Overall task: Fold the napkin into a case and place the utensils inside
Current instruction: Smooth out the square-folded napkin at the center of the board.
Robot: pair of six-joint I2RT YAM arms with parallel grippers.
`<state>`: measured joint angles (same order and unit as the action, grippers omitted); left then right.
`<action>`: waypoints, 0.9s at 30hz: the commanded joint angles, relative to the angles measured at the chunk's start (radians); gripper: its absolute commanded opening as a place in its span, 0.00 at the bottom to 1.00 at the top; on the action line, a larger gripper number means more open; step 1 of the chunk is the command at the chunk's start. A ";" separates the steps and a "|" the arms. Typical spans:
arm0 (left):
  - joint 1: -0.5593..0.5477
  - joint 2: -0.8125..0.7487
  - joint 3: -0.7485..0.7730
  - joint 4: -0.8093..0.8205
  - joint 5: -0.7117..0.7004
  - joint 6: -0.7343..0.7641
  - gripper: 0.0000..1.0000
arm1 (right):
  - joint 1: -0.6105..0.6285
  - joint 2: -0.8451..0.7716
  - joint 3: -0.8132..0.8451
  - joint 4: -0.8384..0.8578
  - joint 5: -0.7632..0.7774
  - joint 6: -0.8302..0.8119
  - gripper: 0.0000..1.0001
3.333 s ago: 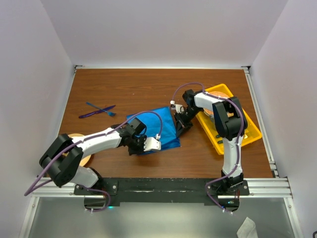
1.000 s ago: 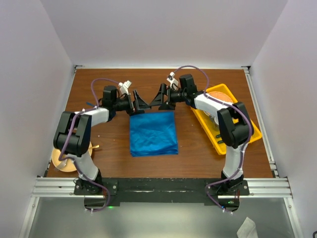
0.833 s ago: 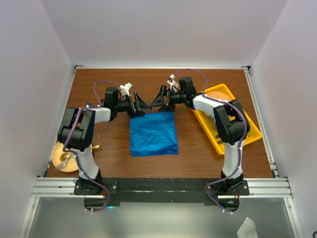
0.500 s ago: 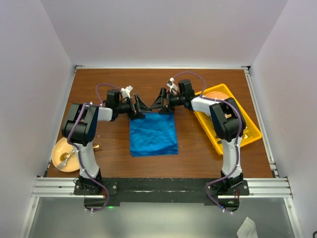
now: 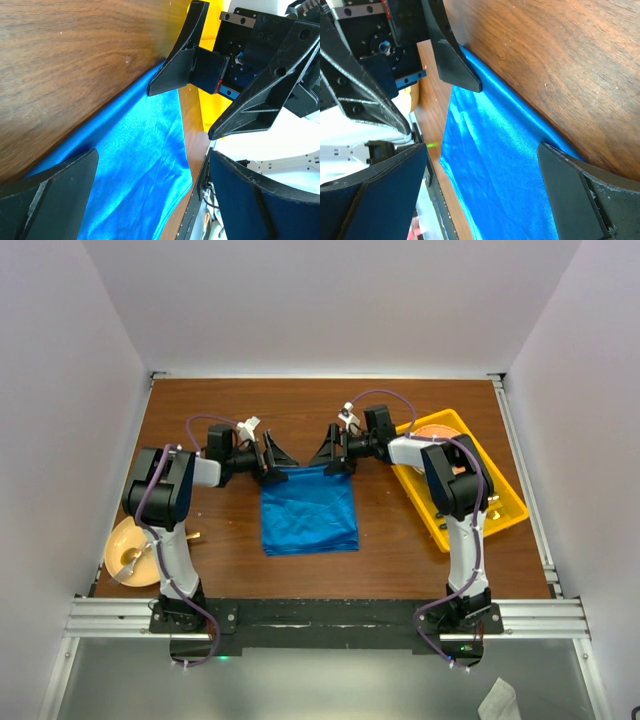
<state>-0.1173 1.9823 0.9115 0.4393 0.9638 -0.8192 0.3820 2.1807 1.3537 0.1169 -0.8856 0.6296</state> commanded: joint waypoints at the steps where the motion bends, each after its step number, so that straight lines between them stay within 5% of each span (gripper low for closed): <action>1: 0.025 0.020 -0.028 -0.056 -0.037 0.043 1.00 | -0.037 0.036 0.001 -0.114 0.027 -0.083 0.98; 14: 0.022 0.009 -0.045 -0.047 -0.048 0.057 1.00 | 0.061 -0.318 -0.183 -0.007 -0.170 0.137 0.98; 27: 0.022 0.006 -0.056 -0.071 -0.053 0.084 1.00 | 0.078 -0.154 -0.260 0.081 -0.223 0.108 0.98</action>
<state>-0.1074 1.9781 0.8902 0.4564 0.9737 -0.7986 0.4686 2.0090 1.0977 0.1654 -1.0695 0.7486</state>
